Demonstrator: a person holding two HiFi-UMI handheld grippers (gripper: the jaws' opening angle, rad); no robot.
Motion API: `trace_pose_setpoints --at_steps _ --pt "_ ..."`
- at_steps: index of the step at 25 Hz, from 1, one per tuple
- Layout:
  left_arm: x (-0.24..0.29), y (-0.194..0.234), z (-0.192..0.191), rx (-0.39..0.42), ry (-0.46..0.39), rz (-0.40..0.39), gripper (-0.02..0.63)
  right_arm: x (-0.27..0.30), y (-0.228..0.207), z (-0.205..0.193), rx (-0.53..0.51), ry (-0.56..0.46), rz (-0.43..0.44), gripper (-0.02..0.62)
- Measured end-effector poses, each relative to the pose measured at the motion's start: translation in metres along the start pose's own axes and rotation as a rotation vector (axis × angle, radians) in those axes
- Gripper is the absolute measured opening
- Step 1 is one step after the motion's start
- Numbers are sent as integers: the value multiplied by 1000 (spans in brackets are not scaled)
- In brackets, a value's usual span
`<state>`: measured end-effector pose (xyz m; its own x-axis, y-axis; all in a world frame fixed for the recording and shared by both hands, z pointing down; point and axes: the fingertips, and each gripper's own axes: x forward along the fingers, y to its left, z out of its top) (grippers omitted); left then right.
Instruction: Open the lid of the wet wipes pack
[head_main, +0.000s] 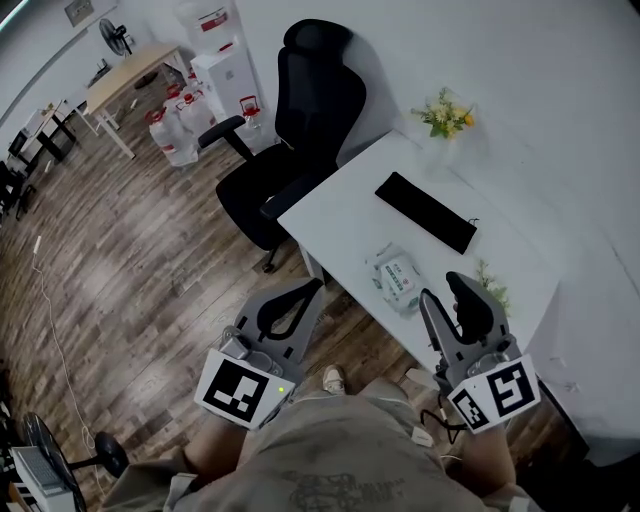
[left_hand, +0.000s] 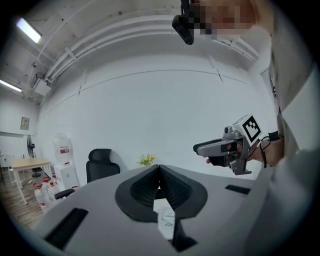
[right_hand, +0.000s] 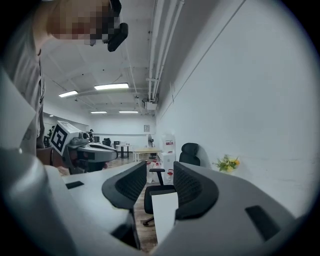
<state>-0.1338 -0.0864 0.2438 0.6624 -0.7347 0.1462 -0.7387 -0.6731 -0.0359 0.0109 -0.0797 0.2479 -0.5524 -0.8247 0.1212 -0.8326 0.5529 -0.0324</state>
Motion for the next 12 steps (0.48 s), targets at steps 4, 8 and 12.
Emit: trace_pose_setpoints --at_steps 4,8,12 --pt "10 4 -2 -9 7 -5 17 11 -8 -9 -4 26 6 178" --pt "23 8 -5 -13 22 8 17 20 -23 -19 3 54 10 178" --pt "31 8 -9 -26 36 16 17 27 -34 -27 -3 83 13 178"
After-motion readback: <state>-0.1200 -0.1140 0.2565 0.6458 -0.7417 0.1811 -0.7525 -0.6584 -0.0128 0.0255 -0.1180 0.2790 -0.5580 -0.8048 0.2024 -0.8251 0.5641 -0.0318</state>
